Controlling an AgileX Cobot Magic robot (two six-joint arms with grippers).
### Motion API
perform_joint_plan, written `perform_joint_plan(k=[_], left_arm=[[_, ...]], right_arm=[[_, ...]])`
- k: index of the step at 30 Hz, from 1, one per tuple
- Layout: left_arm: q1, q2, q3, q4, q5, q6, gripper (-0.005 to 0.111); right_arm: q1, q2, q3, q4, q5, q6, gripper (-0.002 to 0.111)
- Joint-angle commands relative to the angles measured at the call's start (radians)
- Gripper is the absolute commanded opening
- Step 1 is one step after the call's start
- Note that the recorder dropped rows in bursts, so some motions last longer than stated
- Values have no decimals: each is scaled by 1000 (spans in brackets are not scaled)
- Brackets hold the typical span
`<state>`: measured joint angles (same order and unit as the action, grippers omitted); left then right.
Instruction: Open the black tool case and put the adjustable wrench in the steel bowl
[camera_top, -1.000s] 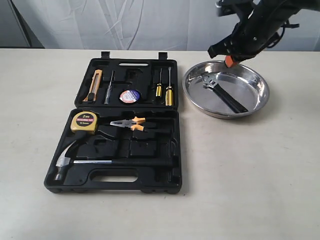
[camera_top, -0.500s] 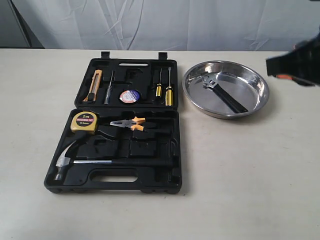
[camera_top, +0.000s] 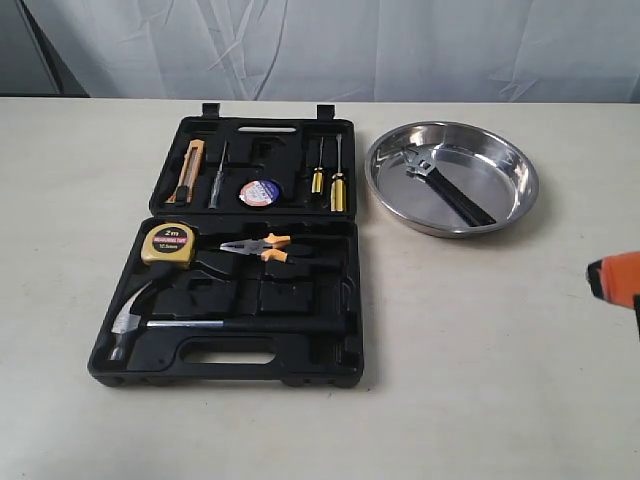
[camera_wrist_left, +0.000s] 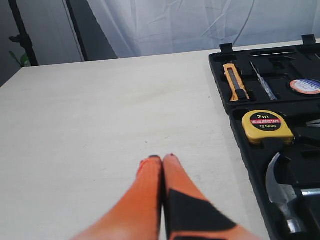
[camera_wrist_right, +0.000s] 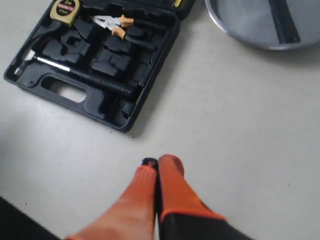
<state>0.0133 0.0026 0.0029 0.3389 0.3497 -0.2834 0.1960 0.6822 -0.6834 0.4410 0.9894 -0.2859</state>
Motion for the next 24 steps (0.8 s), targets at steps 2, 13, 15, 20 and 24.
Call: perform_joint_plan(k=[2,13,15,20,24], left_arm=[[4,-3,-3,2,-10,-2,0],[4,-3,-3,2,-10,-2,0],[4,-3,-3,2,-10,-2,0],[4,-3,-3,4,-10,-2,0],[4,-3,-3,4,-10,-2,0]], right_arm=[[2,-134,114,-19,-369,-81,-1],[2,-493,667,97,-836,-86,-1],[2,-540,683,130,-856,-86,-1],[-86,-622,683,99,-817,-87,-1],[-188,-682,683,99,-806,-87,-1]])
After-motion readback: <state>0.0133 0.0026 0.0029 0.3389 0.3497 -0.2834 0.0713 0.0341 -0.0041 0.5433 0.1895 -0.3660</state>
